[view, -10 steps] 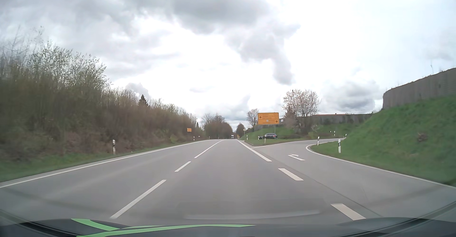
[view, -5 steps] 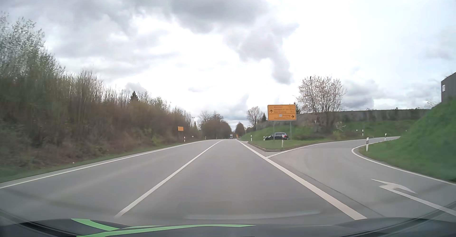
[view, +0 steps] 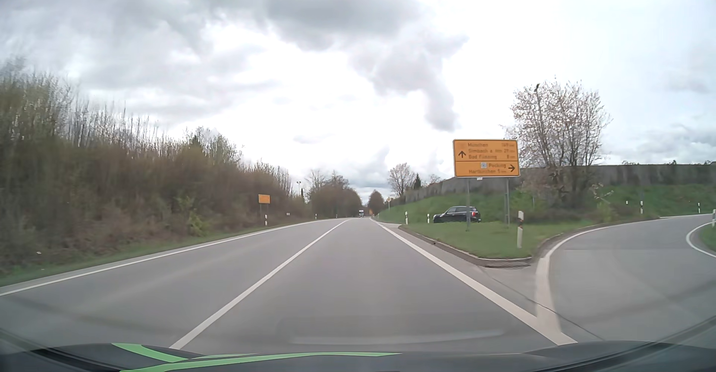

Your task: Follow the waypoints while adhering to traffic rules and regulations

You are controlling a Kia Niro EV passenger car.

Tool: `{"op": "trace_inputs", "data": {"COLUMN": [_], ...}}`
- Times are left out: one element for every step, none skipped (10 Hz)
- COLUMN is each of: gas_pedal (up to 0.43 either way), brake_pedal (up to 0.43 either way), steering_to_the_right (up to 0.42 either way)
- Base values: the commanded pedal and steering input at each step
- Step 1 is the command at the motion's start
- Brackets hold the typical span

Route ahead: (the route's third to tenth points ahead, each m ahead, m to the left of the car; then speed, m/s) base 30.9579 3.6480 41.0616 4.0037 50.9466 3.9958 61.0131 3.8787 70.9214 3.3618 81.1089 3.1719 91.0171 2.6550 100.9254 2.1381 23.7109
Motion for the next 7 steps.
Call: {"op": "trace_inputs", "data": {"gas_pedal": [0.220, 0.220, 0.220, 0.220, 0.220, 0.220, 0.220], "brake_pedal": [0.000, 0.000, 0.000, 0.000, 0.000, 0.000, 0.000], "steering_to_the_right": [0.002, 0.001, 0.002, 0.001, 0.002, 0.002, 0.001]}}
